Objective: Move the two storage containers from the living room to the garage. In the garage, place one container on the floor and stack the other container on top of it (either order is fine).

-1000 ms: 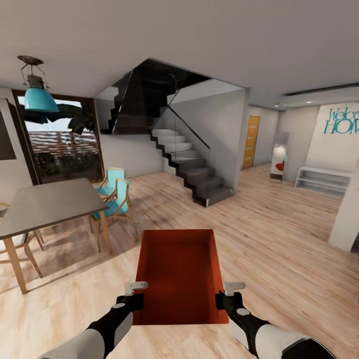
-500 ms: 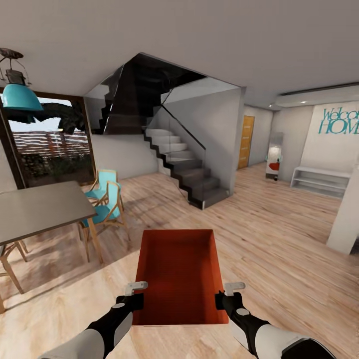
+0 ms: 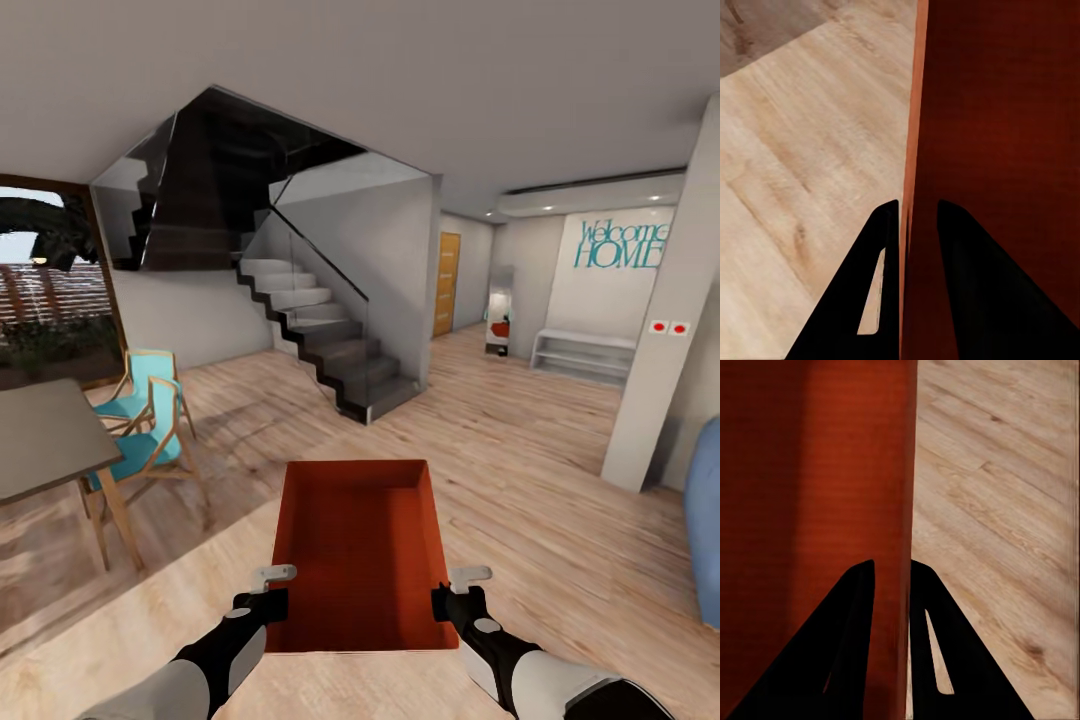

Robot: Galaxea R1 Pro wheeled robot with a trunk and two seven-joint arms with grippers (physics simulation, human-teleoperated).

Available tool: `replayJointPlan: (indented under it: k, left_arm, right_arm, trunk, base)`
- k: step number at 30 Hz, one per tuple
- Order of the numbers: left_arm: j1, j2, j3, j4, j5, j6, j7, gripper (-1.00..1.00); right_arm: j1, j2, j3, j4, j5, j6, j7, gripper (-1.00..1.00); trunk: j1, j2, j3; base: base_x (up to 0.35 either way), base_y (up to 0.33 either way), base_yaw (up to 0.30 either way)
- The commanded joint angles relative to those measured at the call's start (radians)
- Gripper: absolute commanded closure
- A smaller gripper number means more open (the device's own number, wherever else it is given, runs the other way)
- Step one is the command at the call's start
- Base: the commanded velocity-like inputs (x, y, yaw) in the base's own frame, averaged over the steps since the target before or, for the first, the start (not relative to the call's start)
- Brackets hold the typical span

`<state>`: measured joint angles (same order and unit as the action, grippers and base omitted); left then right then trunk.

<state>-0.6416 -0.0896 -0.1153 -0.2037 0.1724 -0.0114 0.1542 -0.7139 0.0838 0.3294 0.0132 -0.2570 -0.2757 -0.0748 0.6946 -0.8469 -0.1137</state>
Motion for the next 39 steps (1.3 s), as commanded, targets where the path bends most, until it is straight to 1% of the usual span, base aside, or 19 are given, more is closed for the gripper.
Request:
replayJointPlan:
  k: [1, 31, 34, 39]
  left_arm:
    - [-0.001, 0.002, 0.006, -0.003, -0.01, -0.022, 0.016, 1.0]
    - [-0.001, 0.003, 0.008, -0.003, -0.01, -0.021, 0.016, 1.0]
    - [-0.001, 0.003, 0.007, -0.003, -0.01, -0.021, 0.016, 1.0]
    - [-0.001, 0.002, 0.006, -0.003, -0.01, -0.021, 0.016, 1.0]
  right_arm:
    - [-0.001, -0.004, -0.012, 0.007, -0.031, -0.007, -0.006, 1.0]
    - [-0.001, -0.004, -0.012, 0.007, -0.031, -0.007, -0.006, 1.0]
    - [-0.001, -0.004, -0.013, 0.007, -0.031, -0.007, -0.006, 1.0]
    - [-0.001, -0.004, -0.012, 0.007, -0.031, -0.007, -0.006, 1.0]
  trunk:
    - [0.001, -0.001, -0.002]
    - [0.001, -0.001, -0.002]
    - [0.001, -0.001, -0.002]
    - [0.001, -0.001, -0.002]
  base:
    - [0.322, 0.0, -0.283]
    - [0.322, 0.0, -0.283]
    - [0.322, 0.0, -0.163]
    - [0.322, 0.0, -0.035]
